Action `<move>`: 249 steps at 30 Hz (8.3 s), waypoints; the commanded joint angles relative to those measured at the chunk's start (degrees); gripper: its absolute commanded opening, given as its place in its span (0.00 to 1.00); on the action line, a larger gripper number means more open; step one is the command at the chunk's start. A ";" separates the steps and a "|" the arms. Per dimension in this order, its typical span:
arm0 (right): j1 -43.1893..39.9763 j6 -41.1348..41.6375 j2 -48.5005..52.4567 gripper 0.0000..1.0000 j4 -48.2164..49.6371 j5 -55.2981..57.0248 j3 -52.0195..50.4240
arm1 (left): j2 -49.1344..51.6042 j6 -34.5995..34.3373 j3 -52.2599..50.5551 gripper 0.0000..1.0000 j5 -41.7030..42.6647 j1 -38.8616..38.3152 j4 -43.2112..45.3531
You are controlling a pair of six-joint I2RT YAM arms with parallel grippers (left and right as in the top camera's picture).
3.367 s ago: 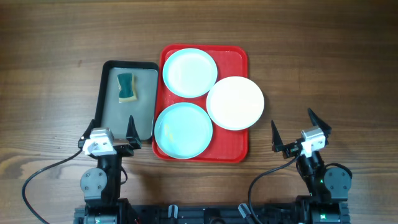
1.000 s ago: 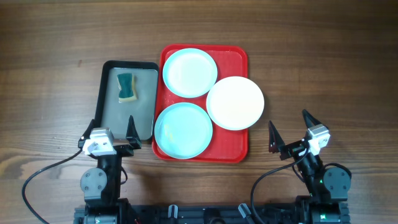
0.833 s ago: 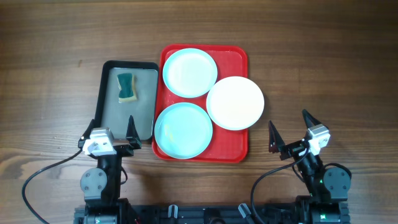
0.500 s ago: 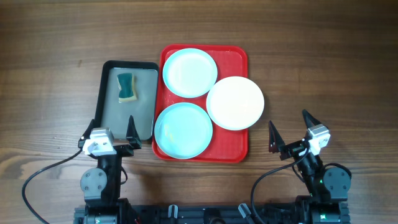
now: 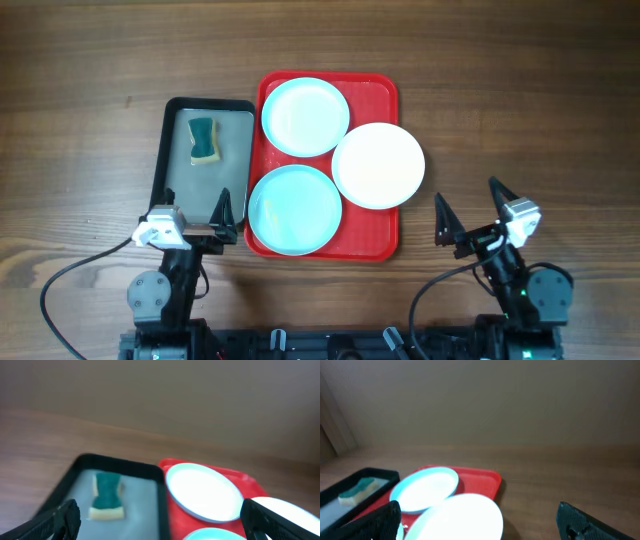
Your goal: Clean dirty plates on tray and stack at the side
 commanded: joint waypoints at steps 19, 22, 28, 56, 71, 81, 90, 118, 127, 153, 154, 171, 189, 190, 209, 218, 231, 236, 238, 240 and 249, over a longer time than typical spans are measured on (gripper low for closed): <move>0.39 5.38 78.40 0.99 -53.83 -10.75 79.54 | 73.53 -1.36 82.23 1.00 6.08 -0.28 -61.59; 1.84 3.17 82.90 0.65 -53.75 -8.66 79.54 | 78.90 -1.36 82.23 0.86 6.03 -0.26 -61.59; 14.43 0.85 94.92 0.59 -48.74 8.26 79.54 | 88.24 -7.45 82.23 0.57 0.04 -0.28 -58.58; 23.56 1.07 122.51 0.27 -15.02 12.44 78.40 | 96.21 -7.43 82.20 0.59 -6.67 -0.28 -54.73; 22.82 4.00 121.74 0.04 -15.74 17.03 77.88 | 96.21 -7.41 82.20 0.59 -6.67 -0.28 -55.34; 22.10 4.09 120.61 0.04 -19.02 16.70 78.14 | 96.21 -7.45 82.20 0.60 -8.66 -0.28 -55.69; 22.10 4.04 120.61 0.04 -20.11 16.72 77.96 | 96.65 -7.45 78.27 0.60 -10.73 -0.28 -48.02; 22.12 4.04 120.61 0.05 -20.65 16.70 77.96 | 113.79 4.94 69.99 0.39 -10.73 -0.26 -27.15; 22.12 4.07 120.61 0.06 -20.65 16.48 77.96 | 113.74 4.90 70.01 0.41 -10.73 -0.26 -25.44; 22.16 5.51 120.67 0.04 -20.79 16.50 77.85 | 97.72 4.85 70.01 0.04 -10.69 -0.33 -28.26; 22.16 5.51 120.67 0.04 -20.79 16.50 77.85 | 94.77 4.85 70.01 0.04 -10.69 -0.33 -28.85; 22.16 2.36 120.67 0.04 -19.96 16.50 77.85 | 81.61 15.80 69.99 0.04 -10.71 -2.21 -36.76; 22.16 2.56 120.67 0.04 -19.61 16.48 77.85 | 85.55 8.31 69.94 0.04 -15.02 -4.76 -30.69; 22.16 2.58 120.67 0.04 -19.58 16.46 77.85 | 86.49 6.29 69.96 0.04 -14.95 -4.48 -29.51; 22.12 5.35 120.67 0.04 -19.96 13.05 77.85 | 111.32 -6.80 81.42 0.04 0.76 -19.04 -19.17; 22.12 5.38 120.67 0.04 -19.85 13.05 77.85 | 116.13 -9.33 81.50 0.04 -1.44 -21.22 -18.88; 22.12 5.35 120.67 0.04 -19.76 13.05 77.85 | 121.74 -8.72 81.48 0.15 -6.43 -21.57 -20.06; 22.12 5.35 120.67 0.04 -19.71 13.05 77.85 | 121.63 -8.74 81.70 0.04 -6.43 -21.53 -19.30; 22.12 5.35 120.67 0.05 -19.71 13.05 77.85 | 121.55 -8.94 81.77 0.05 -6.43 -21.55 -19.12; 22.12 5.35 120.67 0.05 -19.74 13.05 77.85 | 121.57 -8.96 81.74 0.09 -6.40 -21.59 -19.15; 22.12 5.33 120.67 0.05 -19.61 13.05 77.85 | 121.33 -8.87 81.77 0.22 -6.49 -21.42 -18.36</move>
